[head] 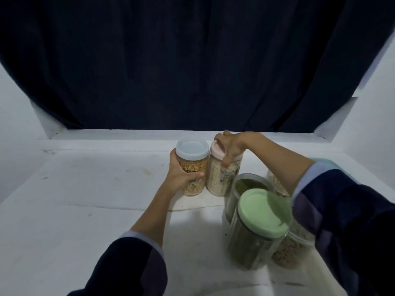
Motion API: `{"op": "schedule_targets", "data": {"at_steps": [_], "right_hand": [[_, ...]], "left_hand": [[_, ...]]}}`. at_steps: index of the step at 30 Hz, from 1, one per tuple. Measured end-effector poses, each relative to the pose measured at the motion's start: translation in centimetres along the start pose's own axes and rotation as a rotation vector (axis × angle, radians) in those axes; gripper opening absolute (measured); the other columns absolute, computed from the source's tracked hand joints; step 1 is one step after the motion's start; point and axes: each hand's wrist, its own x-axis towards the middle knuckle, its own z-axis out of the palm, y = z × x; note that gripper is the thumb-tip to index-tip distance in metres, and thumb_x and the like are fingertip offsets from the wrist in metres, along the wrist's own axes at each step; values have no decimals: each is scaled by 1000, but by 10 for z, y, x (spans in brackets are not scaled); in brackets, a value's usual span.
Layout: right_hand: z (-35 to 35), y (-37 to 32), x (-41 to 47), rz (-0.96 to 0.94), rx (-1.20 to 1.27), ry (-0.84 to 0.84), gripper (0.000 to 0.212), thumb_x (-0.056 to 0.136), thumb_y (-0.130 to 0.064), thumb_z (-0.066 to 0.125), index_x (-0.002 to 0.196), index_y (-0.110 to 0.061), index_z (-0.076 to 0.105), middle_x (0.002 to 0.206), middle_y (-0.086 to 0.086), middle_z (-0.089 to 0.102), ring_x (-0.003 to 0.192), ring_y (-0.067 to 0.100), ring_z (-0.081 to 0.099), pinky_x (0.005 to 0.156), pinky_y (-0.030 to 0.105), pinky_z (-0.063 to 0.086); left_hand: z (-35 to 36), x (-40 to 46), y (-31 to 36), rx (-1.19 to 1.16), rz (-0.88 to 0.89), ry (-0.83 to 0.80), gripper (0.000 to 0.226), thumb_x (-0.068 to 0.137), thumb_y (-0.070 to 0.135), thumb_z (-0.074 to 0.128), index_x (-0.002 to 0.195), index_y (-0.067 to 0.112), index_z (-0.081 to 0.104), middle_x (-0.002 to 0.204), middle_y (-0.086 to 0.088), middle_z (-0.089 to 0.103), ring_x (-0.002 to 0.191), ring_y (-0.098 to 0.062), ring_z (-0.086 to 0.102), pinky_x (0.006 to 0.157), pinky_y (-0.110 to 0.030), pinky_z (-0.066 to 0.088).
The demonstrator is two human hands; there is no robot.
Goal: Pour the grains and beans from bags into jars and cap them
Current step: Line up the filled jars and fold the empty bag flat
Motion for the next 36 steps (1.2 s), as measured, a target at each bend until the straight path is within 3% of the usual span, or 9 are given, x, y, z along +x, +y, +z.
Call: {"op": "schedule_targets", "data": {"at_steps": [3, 7, 10, 15, 23, 27, 30, 33, 36], "right_hand": [[6, 31, 19, 31, 96, 108, 112, 70, -51, 79, 151, -16, 11, 146, 9, 21, 136, 33, 26, 106, 44, 38], [25, 58, 48, 109, 180, 266, 97, 87, -57, 56, 153, -15, 0, 155, 17, 8, 138, 39, 15, 111, 44, 26], [27, 75, 71, 170, 171, 332, 87, 91, -57, 49, 154, -18, 3, 157, 20, 3, 138, 41, 14, 111, 43, 25], [26, 102, 100, 207, 145, 381, 84, 91, -57, 49, 153, -17, 8, 152, 20, 14, 132, 39, 22, 109, 42, 28], [26, 121, 125, 238, 159, 466, 82, 89, -59, 50, 152, -19, 17, 146, 19, 23, 128, 37, 27, 106, 41, 29], [26, 124, 129, 221, 153, 500, 80, 88, -61, 51, 152, -23, 20, 145, 19, 25, 127, 37, 28, 105, 42, 30], [29, 124, 128, 214, 156, 509, 80, 87, -61, 51, 152, -25, 21, 146, 18, 24, 127, 37, 28, 107, 43, 30], [23, 122, 127, 242, 112, 431, 83, 87, -64, 49, 152, -26, 15, 152, 19, 18, 134, 40, 23, 112, 51, 23], [15, 117, 119, 292, 33, 364, 89, 86, -65, 50, 153, -23, 10, 159, 18, -1, 144, 43, 1, 112, 63, 4]], "left_hand": [[22, 27, -3, 17, 23, 27, 107, 58, 4, 89, 138, 16, 18, 128, -3, 40, 121, -19, 45, 99, -39, 46], [53, 65, -8, 46, 50, 44, 111, 47, 23, 86, 136, 13, 20, 128, -4, 40, 121, -18, 44, 101, -39, 45], [71, 94, -13, 66, 53, 65, 113, 49, 23, 88, 138, 14, 19, 132, -6, 38, 124, -20, 42, 103, -41, 44], [94, 139, -23, 100, 59, 98, 102, 60, 6, 88, 137, 14, 20, 128, -4, 39, 122, -19, 43, 102, -41, 44], [109, 170, -25, 132, 59, 102, 110, 48, 28, 87, 135, 17, 21, 131, -7, 40, 123, -20, 44, 100, -39, 45], [108, 174, -26, 165, 65, 94, 111, 52, 21, 92, 136, 14, 21, 132, -7, 40, 124, -20, 44, 102, -44, 45], [109, 171, -26, 201, 20, 108, 115, 50, 26, 92, 139, 15, 19, 133, -6, 40, 124, -20, 44, 103, -47, 44], [106, 162, -19, 307, -123, 81, 138, 42, 51, 87, 146, 24, 2, 145, -9, 30, 134, -29, 34, 106, -54, 37], [97, 139, -6, 303, -296, 59, 127, 67, 38, 83, 149, 23, -13, 156, -15, 11, 142, -35, 21, 113, -53, 27]]}}
